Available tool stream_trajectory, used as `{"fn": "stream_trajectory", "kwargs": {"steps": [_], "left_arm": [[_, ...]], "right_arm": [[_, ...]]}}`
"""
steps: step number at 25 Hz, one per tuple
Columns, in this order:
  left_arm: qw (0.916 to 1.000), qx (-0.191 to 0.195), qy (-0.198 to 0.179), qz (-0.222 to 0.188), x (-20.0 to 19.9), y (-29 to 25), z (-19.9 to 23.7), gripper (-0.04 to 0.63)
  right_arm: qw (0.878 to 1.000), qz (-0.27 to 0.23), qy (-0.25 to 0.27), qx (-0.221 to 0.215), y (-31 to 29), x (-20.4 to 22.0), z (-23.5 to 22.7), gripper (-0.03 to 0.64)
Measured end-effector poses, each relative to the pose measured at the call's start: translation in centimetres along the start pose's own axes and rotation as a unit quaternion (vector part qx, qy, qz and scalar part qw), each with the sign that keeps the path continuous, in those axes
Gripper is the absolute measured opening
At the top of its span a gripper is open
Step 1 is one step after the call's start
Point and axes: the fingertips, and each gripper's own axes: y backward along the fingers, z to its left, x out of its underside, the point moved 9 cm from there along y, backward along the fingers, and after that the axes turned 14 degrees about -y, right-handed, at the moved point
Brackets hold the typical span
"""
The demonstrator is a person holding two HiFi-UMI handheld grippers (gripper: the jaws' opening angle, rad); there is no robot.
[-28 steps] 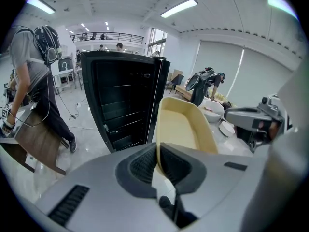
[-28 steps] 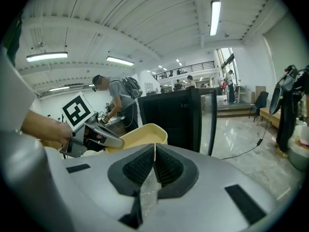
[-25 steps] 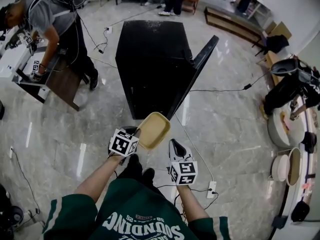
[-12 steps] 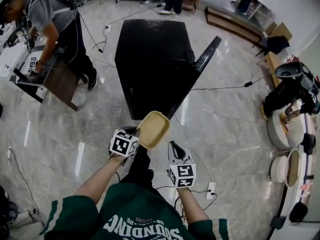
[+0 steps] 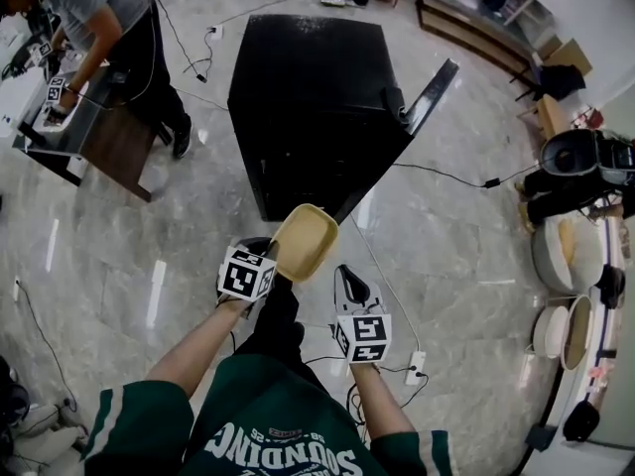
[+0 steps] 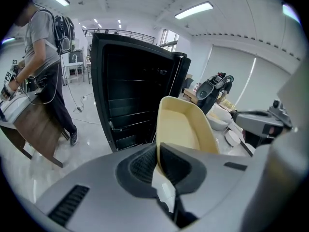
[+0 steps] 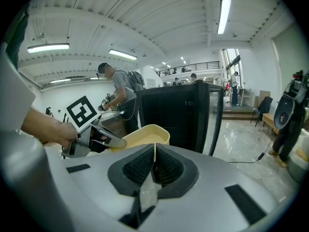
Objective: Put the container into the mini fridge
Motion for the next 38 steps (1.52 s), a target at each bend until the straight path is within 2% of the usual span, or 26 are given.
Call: {"fn": "stream_trajectory", "kwargs": {"steps": [19, 23, 32, 38], "left_arm": [[0.9988, -0.015, 0.047, 0.000, -0.2, -3.0, 2.9, 0.025], [0.9972, -0.032, 0.067, -0.010, -0.1, -3.1, 3.3, 0.025], [0.9932, -0.045, 0.107, -0.010, 0.2, -4.5, 4.2, 0.025], [0.9872, -0.058, 0.149, -0.004, 0.9, -5.9, 5.5, 0.025]], "right_arm": [[1.000, 0.017, -0.022, -0.004, -4.4, -0.1, -0.2, 0.035], [0.999, 0.018, -0.029, -0.005, -4.7, 0.0, 0.1, 0.035], [0.999, 0.024, -0.028, -0.016, -5.5, 0.0, 0.4, 0.035], [0.999, 0.027, -0.024, -0.016, -6.1, -0.6, 0.0, 0.035]]}}
